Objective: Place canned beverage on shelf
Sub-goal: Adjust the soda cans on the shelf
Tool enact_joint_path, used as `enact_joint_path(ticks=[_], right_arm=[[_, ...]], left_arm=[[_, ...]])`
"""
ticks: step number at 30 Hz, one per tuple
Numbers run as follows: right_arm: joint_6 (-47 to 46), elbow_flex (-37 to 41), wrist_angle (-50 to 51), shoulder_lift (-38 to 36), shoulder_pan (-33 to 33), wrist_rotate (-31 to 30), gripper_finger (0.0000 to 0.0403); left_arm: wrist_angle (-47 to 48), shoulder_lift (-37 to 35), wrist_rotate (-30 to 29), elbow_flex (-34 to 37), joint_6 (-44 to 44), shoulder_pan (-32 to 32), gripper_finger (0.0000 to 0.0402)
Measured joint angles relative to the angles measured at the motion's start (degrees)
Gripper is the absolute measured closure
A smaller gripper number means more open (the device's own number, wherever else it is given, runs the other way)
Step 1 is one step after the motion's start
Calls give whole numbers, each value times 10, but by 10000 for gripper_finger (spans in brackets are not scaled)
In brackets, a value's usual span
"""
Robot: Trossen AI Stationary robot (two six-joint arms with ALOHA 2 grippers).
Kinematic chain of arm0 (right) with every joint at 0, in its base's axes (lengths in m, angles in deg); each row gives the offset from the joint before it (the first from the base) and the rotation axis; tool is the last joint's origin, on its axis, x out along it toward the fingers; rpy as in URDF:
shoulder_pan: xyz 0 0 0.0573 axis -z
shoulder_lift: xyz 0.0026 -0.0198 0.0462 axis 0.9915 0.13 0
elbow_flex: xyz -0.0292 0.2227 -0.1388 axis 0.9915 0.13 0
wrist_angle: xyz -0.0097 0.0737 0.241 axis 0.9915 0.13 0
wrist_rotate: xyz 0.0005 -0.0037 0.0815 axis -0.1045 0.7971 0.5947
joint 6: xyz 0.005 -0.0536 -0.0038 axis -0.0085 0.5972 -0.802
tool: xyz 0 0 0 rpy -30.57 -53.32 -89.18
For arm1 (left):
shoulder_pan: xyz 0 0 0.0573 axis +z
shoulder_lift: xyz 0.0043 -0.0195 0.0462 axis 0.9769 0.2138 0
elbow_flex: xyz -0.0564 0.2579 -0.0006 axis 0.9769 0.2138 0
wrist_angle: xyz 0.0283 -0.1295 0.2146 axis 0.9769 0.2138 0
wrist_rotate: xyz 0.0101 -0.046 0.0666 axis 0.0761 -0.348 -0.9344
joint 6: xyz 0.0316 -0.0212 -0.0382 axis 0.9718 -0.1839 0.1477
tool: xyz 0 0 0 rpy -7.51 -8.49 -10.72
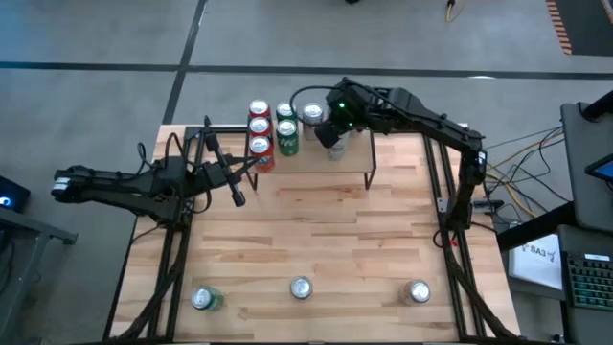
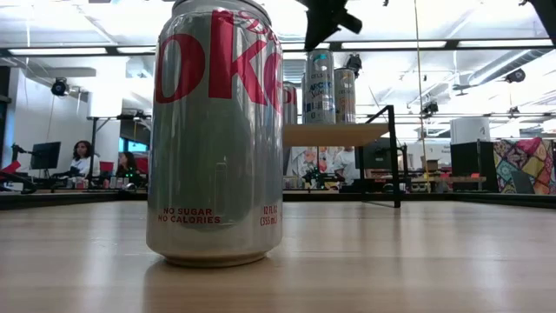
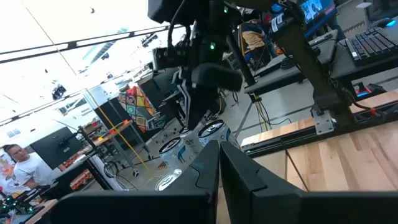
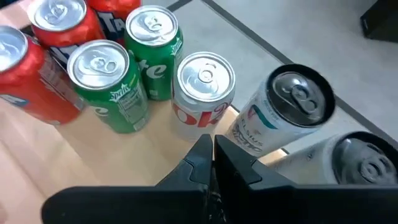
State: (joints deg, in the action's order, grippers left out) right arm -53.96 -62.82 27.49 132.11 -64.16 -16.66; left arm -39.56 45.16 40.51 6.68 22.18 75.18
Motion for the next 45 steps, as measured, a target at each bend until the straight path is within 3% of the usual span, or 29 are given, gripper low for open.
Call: enact_joint_path(ticks=[45], right_arm=[[-24,0,34,-12,-37,-4,394]], left_arm=[[0,0,0,0,0,0,402]])
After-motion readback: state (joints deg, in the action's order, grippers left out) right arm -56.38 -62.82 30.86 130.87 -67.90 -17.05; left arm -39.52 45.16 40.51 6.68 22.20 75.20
